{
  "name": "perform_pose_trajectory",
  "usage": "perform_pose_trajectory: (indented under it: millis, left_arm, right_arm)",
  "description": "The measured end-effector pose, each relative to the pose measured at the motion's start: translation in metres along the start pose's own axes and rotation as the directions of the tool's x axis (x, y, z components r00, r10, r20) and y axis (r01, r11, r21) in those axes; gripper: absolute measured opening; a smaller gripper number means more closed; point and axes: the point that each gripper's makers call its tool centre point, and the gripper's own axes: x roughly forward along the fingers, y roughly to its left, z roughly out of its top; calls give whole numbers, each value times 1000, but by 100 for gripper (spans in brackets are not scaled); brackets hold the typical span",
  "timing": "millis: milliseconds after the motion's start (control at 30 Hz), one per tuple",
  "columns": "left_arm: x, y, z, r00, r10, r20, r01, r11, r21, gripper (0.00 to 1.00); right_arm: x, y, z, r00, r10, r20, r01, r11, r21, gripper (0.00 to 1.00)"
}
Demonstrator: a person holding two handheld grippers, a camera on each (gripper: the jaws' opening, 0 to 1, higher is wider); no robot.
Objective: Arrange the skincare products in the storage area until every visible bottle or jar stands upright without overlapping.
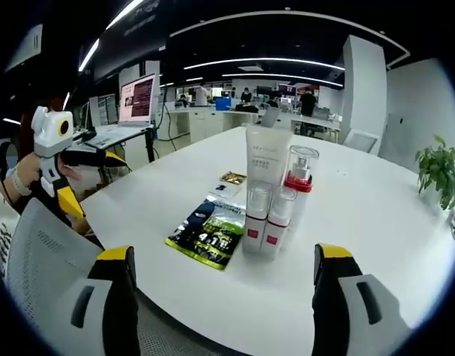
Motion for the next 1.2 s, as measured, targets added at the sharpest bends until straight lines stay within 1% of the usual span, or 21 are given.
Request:
perform_pose_trajectory:
  millis: [133, 233, 333, 400, 567, 633, 700, 733, 800, 833, 967, 1067, 1100, 1133, 1200]
  left_arm:
    - [1, 4, 0, 1000, 9, -4, -9, 1000, -2, 99]
    - [4, 4, 0, 1000, 1, -3, -1, 1000, 2, 99]
    - [10, 9, 0, 1000, 6, -3, -6, 1000, 4, 99]
    - [17, 15, 3, 1000, 12, -2, -12, 1000, 7, 99]
    - [35, 27, 18, 1000, 14, -1, -14, 999, 32, 99]
    - [45, 27, 25, 1000, -16, 8, 15, 998, 66, 99]
    - [57, 33, 25, 1000, -26, -13, 28, 996, 88, 98]
    - [61, 35, 27, 999, -30, -14, 31, 995, 97, 97]
    - [76, 46, 28, 999, -34, -25, 36, 993, 108, 95]
    - [84, 50, 30, 998, -49, -33, 52, 992, 117, 93]
    - [105, 59, 36, 994, -84, -66, 94, 982, 164, 85]
    - [119, 66, 40, 992, -108, -68, 119, 975, 185, 79]
    - [127, 69, 41, 990, -119, -77, 132, 972, 193, 76]
    - [130, 69, 41, 988, -124, -89, 140, 970, 198, 71]
    - [144, 77, 40, 987, -129, -100, 147, 966, 211, 64]
  right_arm:
    - [3, 3, -4, 1000, 13, -14, -13, 1000, 2, 99]
    - [3, 1, -4, 1000, 8, -9, -7, 1000, 5, 99]
    - [4, 0, -3, 1000, 11, -6, -11, 1000, 3, 99]
    - [3, -1, -1, 1000, 13, -3, -13, 1000, -6, 99]
    - [3, -5, 3, 1000, 17, 9, -17, 1000, 12, 99]
    - [4, -6, 3, 1000, 13, 9, -14, 1000, 11, 99]
    - [5, -7, 4, 1000, 14, 11, -14, 1000, 16, 98]
    - [5, -7, 4, 1000, 17, 16, -18, 999, 26, 98]
    - [6, -7, 4, 1000, 23, 20, -24, 999, 44, 97]
    - [7, -7, 3, 1000, 24, 17, -25, 999, 48, 97]
    - [7, -6, 0, 1000, 27, 11, -28, 997, 67, 97]
    - [7, -6, 1, 1000, 26, 11, -27, 997, 75, 96]
    - [7, -5, 1, 1000, 28, 9, -29, 996, 79, 96]
    - [7, -5, 1, 1000, 28, 8, -29, 996, 82, 95]
    - [8, -4, 1, 1000, 28, 5, -28, 996, 83, 95]
